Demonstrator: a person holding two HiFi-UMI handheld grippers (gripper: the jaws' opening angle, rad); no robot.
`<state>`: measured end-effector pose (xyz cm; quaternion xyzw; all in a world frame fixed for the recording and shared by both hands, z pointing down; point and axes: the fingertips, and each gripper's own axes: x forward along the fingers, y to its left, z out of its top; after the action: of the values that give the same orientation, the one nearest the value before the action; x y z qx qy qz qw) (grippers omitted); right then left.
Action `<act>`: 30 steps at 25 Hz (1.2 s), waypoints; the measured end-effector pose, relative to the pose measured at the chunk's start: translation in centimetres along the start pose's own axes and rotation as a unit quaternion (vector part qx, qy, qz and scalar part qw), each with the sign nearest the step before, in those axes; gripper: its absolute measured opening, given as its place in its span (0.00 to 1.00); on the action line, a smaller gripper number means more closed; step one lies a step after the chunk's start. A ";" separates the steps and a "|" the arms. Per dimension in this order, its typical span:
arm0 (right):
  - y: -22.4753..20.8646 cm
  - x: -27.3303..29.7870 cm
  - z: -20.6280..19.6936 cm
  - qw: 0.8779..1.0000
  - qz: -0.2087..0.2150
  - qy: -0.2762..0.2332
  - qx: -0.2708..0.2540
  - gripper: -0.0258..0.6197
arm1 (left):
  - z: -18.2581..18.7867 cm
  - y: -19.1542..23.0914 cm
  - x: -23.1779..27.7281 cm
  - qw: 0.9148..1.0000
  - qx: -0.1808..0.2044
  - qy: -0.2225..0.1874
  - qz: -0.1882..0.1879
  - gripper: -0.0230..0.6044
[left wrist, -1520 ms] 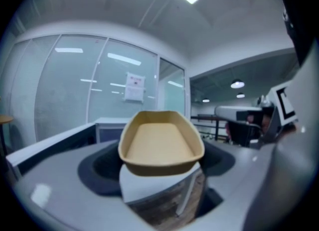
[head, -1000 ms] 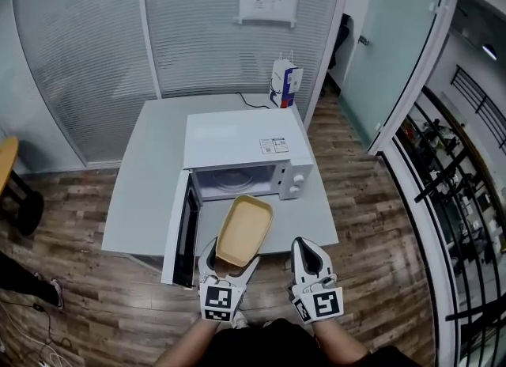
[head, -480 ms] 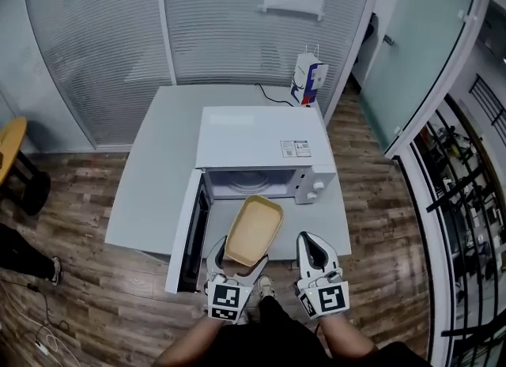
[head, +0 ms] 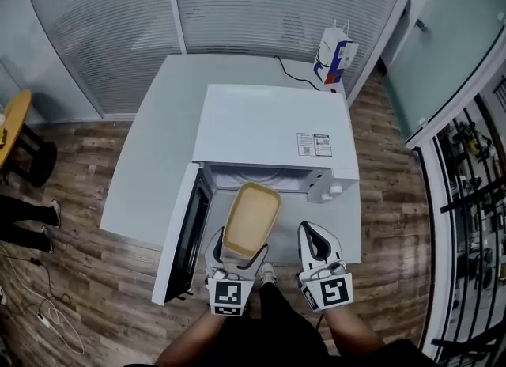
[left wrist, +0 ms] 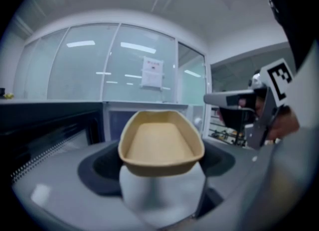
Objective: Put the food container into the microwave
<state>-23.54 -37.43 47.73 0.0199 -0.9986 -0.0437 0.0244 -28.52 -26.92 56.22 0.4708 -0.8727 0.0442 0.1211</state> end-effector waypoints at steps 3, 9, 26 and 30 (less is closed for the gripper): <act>0.0 1.4 -2.3 1.000 0.020 0.019 0.010 0.04 | -1.3 1.0 0.7 1.000 -0.011 0.014 0.014 0.77; -0.8 4.1 -6.0 0.997 0.046 0.047 0.027 0.04 | -3.7 1.9 3.7 0.998 -0.037 0.035 0.030 0.77; -3.6 9.9 -14.0 0.990 0.081 0.089 0.072 0.04 | -5.9 5.1 13.8 0.994 -0.034 0.050 0.088 0.77; -3.9 10.4 -14.8 0.989 0.087 0.095 0.077 0.04 | -6.4 5.5 15.4 0.993 -0.024 0.057 0.101 0.77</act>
<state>-33.00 -43.01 62.56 -0.0614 -0.9900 0.0381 0.1210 -40.11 -35.15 66.50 0.3744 -0.9082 0.0618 0.1764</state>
